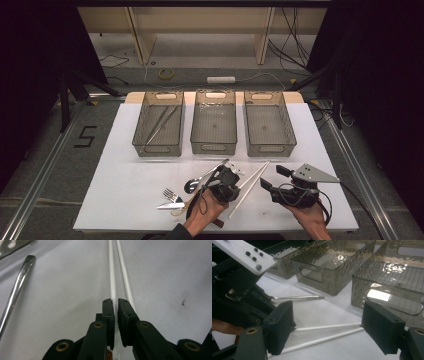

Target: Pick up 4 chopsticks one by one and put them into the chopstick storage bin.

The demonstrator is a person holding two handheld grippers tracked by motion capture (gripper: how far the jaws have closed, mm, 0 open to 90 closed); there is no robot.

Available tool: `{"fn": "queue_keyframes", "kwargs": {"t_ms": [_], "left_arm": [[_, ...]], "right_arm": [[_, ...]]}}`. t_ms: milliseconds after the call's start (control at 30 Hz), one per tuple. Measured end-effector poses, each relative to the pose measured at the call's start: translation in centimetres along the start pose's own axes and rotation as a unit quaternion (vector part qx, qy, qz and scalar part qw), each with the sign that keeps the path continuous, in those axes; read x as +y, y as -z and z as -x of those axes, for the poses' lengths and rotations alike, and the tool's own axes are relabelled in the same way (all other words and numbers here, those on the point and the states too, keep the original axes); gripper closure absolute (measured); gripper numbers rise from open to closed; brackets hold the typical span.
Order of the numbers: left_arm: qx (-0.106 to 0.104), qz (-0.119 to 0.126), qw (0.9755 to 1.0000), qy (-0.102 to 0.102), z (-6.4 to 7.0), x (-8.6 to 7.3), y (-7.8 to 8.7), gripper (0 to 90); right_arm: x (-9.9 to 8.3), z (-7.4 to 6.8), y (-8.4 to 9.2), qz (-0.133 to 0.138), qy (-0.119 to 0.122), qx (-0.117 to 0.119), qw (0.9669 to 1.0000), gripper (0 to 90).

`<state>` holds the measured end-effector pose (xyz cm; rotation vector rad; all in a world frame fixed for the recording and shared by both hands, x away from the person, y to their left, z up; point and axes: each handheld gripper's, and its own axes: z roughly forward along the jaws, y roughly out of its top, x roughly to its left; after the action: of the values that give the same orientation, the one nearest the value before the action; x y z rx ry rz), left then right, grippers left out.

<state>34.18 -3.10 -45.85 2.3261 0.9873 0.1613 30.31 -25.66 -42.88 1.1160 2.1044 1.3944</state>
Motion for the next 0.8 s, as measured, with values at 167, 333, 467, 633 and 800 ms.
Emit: {"fn": "queue_keyframes", "kwargs": {"t_ms": [167, 333, 467, 633, 800], "left_arm": [[0.002, 0.004, 0.9999, -0.01, 0.0, 0.2, 0.3, 83.7], [0.005, 0.008, 0.9997, -0.022, 0.0, 0.2, 0.6, 83.8], [0.007, 0.014, 0.9992, -0.036, 0.0, 0.4, 1.1, 83.9], [0.005, 0.024, 0.9985, -0.05, 0.0, 0.8, 2.0, 83.9], [0.002, 0.038, 0.9974, -0.06, 0.0, 1.1, 3.1, 83.9]], "right_arm": [[0.0, 0.0, 0.0, 0.0, 0.001, 0.0, 1.0, 26.5], [0.0, 0.0, 0.0, 0.001, 0.001, 0.0, 1.0, 26.5], [0.0, 0.1, 0.0, 0.001, 0.001, 0.001, 1.0, 26.5], [0.0, 0.1, 0.0, 0.001, 0.001, 0.0, 1.0, 26.5], [0.0, 0.2, 0.1, 0.003, 0.0, 0.0, 1.0, 26.5]]}}
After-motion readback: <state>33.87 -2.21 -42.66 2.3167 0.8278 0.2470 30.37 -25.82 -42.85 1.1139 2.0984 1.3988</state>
